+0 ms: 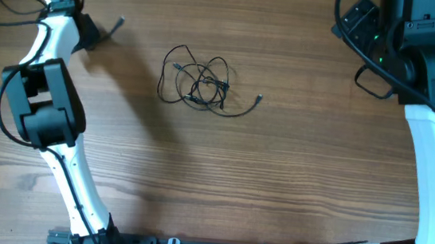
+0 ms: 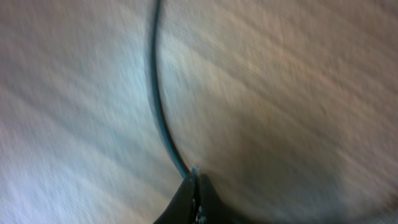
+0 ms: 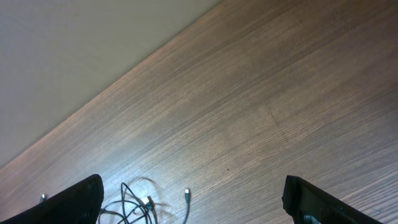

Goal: Untangle cables

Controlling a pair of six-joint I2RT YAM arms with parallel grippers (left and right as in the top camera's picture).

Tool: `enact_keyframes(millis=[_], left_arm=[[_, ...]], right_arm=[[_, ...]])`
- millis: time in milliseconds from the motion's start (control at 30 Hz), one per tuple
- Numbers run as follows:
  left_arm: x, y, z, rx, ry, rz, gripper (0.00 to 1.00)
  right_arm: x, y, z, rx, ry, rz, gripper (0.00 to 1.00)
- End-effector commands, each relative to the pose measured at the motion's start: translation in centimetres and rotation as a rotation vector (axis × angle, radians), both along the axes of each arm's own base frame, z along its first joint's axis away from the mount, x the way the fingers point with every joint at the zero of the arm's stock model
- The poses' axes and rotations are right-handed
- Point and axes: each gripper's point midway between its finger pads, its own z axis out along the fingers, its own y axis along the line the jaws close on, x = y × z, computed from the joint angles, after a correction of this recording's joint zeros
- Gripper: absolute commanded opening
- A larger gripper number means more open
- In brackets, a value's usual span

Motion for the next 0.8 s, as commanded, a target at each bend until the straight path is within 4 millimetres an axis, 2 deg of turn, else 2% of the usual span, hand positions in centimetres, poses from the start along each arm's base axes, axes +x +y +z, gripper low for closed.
enact_keyframes(millis=[0, 67, 167, 200, 233, 300, 333, 367, 400, 467, 533, 633, 767], left_arm=[[-1.6, -3.8, 0.3, -0.077, 0.025, 0.101, 0.04], [-1.0, -4.2, 2.7, -0.087, -0.036, 0.129, 0.04], [0.3, -3.1, 5.9, -0.078, -0.147, 0.156, 0.06], [0.9, -2.1, 6.6, -0.072, -0.193, 0.171, 0.24], [1.2, -1.2, 6.9, -0.068, -0.217, 0.183, 0.38], [1.5, 0.6, 7.3, -0.056, -0.255, 0.211, 0.42], [1.7, 1.2, 7.4, -0.052, -0.269, 0.22, 0.49], [1.8, 1.7, 7.2, -0.048, -0.279, 0.228, 0.58], [2.0, 2.1, 6.7, -0.045, -0.283, 0.232, 0.74], [2.1, 2.3, 5.3, -0.042, -0.271, 0.237, 0.88], [1.9, 2.9, 3.5, 0.002, -0.234, 0.232, 0.88], [1.2, 3.8, 1.7, 0.057, -0.182, 0.24, 0.8], [0.9, 3.8, 0.7, 0.054, -0.158, 0.24, 0.68]], right_arm=[[0.2, 0.2, -0.1, -0.017, 0.007, 0.032, 0.94], [0.2, 0.2, -0.1, -0.04, 0.012, 0.058, 0.94], [0.2, 0.2, -0.2, -0.042, 0.014, 0.06, 0.94], [0.2, 0.2, -0.2, -0.042, 0.014, 0.06, 0.94], [0.2, 0.2, -0.2, -0.042, 0.014, 0.059, 0.94], [0.2, 0.2, -0.3, -0.041, 0.016, 0.059, 0.94], [0.2, 0.2, -0.3, -0.04, 0.015, 0.057, 0.94], [0.3, 0.2, -0.2, -0.039, 0.013, 0.058, 0.94], [0.3, 0.3, -0.2, -0.035, 0.011, 0.06, 0.94], [0.4, 0.6, -0.3, -0.021, 0.012, 0.072, 0.94], [0.4, 0.9, -0.3, -0.009, 0.015, 0.083, 0.94], [0.3, 1.1, -0.4, 0.0, 0.018, 0.092, 0.94], [0.4, 1.1, -0.4, 0.001, 0.018, 0.091, 0.94]])
